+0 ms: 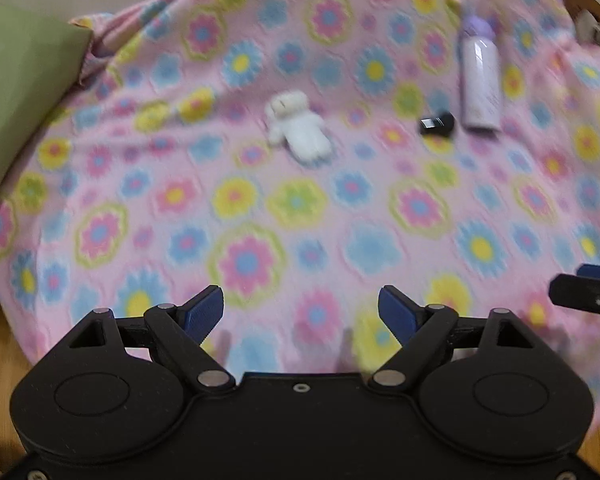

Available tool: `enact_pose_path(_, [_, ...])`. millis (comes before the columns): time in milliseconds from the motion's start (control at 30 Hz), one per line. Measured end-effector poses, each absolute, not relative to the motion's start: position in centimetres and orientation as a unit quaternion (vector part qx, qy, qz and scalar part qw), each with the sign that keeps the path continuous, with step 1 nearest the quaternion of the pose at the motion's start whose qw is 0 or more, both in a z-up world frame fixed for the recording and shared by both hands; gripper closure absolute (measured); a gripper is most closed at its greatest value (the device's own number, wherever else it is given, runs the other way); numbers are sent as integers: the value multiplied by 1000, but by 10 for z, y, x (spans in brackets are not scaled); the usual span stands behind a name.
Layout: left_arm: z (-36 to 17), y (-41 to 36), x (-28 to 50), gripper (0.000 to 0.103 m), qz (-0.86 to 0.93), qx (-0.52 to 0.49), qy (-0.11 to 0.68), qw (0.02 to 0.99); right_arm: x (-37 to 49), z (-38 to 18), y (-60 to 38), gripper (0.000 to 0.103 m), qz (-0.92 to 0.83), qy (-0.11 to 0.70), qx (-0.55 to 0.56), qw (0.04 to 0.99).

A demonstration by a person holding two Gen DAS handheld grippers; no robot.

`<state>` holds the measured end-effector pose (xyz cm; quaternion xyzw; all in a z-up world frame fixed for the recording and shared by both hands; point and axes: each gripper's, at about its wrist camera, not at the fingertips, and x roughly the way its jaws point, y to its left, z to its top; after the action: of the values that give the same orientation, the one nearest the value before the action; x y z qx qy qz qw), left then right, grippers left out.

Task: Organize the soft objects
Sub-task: 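Withdraw both grippers from the basket back toward the blanket, then close the right gripper on the black rubber stopper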

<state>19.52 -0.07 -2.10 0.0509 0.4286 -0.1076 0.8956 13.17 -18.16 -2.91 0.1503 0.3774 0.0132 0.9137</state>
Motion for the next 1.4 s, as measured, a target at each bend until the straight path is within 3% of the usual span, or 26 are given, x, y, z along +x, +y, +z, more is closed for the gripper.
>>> enact_pose_path(433, [-55,-12,292,21,-59,29,329,942,246,-66,-189,31,-42,315,57,947])
enact_pose_path(600, [-73,-20,323,16,-55,40,297,953,287,-83,-194,31,-52,294,36,954])
enact_pose_path(833, [-109,-25,348,16,-85,46,312,945,323,-99,-201,31,-54,283,13,957])
enact_pose_path(1400, [-120,-31,357,9,-85,50,346,933,393,-119,-223,31,-107,312,5,944])
